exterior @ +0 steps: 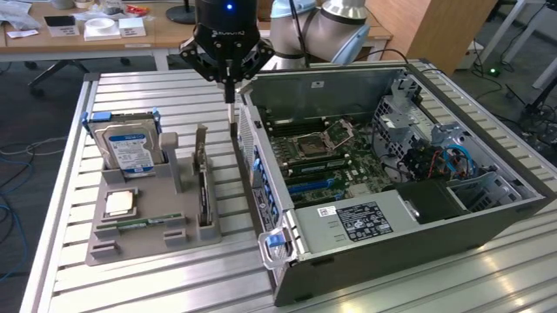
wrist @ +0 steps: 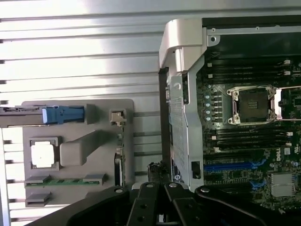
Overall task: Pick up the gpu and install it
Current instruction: 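Reach for the gpu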
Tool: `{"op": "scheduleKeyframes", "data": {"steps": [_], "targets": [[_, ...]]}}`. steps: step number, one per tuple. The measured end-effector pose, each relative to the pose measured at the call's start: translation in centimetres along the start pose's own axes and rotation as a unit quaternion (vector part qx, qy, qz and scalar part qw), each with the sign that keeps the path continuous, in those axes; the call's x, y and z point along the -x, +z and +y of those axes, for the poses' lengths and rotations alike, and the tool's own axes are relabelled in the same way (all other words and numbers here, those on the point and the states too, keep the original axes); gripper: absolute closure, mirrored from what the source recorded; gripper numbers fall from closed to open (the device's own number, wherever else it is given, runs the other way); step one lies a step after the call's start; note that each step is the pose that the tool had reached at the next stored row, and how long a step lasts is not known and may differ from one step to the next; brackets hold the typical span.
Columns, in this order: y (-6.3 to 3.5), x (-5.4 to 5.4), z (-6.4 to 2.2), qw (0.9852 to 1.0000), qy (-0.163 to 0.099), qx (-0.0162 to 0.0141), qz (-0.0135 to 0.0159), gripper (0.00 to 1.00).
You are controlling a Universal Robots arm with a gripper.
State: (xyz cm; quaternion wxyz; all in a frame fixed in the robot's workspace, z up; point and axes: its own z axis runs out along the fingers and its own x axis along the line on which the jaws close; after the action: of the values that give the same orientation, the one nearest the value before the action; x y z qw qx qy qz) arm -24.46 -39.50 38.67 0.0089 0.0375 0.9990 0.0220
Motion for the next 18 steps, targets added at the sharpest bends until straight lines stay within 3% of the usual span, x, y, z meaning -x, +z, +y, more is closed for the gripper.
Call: {"op": "scheduleKeyframes", "data": {"steps": [18], "targets": [[0.14,-4.0,0.14,1.0000,0.000,-0.0001,0.0013,0.89]]}}
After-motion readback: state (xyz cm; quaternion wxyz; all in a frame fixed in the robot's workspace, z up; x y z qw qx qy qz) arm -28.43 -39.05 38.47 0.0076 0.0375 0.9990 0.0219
